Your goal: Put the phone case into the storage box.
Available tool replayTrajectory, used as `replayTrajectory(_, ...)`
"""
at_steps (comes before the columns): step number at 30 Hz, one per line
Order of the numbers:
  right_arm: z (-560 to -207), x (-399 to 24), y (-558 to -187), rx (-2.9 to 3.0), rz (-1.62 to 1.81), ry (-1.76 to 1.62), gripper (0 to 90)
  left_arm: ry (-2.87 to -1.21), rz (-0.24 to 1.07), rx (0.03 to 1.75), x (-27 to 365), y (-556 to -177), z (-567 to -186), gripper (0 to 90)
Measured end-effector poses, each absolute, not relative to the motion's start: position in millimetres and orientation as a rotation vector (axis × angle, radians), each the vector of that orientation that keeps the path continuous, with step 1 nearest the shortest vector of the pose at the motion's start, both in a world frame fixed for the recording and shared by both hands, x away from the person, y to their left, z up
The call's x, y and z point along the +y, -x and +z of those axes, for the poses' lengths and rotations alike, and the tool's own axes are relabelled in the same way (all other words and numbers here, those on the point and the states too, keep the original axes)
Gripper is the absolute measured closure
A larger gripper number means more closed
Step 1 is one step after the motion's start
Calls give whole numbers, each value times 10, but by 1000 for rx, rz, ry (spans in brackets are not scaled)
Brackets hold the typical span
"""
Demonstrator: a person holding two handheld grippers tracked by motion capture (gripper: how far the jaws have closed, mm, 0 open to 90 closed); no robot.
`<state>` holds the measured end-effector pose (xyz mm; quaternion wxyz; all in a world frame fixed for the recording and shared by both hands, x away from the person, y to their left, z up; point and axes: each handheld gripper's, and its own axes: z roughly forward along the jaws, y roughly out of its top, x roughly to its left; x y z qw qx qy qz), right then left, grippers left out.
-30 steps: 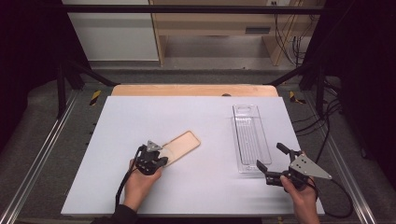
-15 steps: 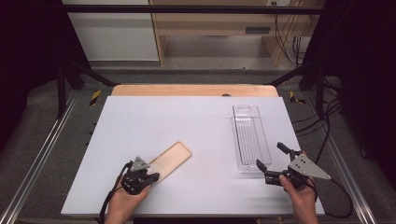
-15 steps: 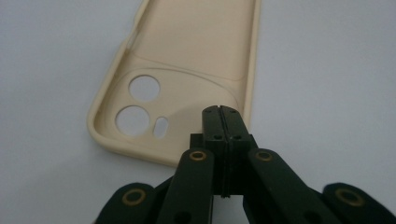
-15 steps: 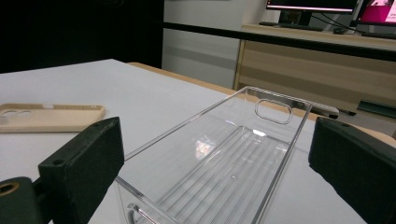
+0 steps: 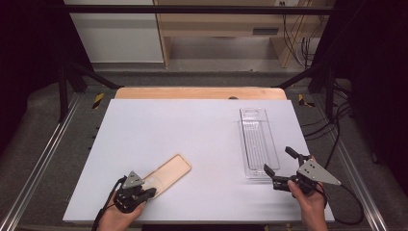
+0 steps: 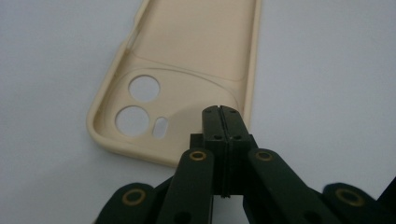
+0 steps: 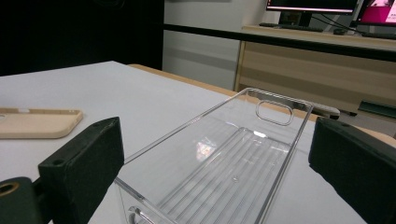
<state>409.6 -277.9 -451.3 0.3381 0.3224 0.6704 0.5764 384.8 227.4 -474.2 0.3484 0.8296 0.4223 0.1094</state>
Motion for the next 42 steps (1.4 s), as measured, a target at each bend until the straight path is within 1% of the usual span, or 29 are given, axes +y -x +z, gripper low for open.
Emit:
replayTrajectory(2, -4516, -2781, -4098, 1752, 1497, -844, 38, -2161, 300, 1085, 2257, -3845, -4739, 900)
replayTrajectory(14, -4523, -2780, -4095, 1749, 1502, -848, 38, -2137, 296, 1090, 2278, -3855, -4739, 900)
replayTrajectory(17, -4517, -2793, -4090, 1740, 1507, -855, 38, -2109, 293, 1077, 2289, -3853, -4720, 900)
replayTrajectory(24, -4514, -2775, -4099, 1744, 1502, -851, 37, -2040, 352, 1063, 2348, -3840, -4679, 900)
replayTrajectory(26, -4510, -2771, -4100, 1744, 1505, -854, 37, -1998, 418, 1028, 2383, -3826, -4645, 900)
replayTrajectory(34, -4514, -2769, -4103, 1747, 1498, -860, 36, -1924, 492, 1015, 2462, -3817, -4598, 885)
replayTrajectory(37, -4511, -2773, -4094, 1744, 1500, -854, 35, -1899, 523, 1015, 2471, -3820, -4581, 849)
replayTrajectory(42, -4514, -2789, -4093, 1740, 1502, -859, 35, -1867, 579, 1007, 2458, -3824, -4569, 698)
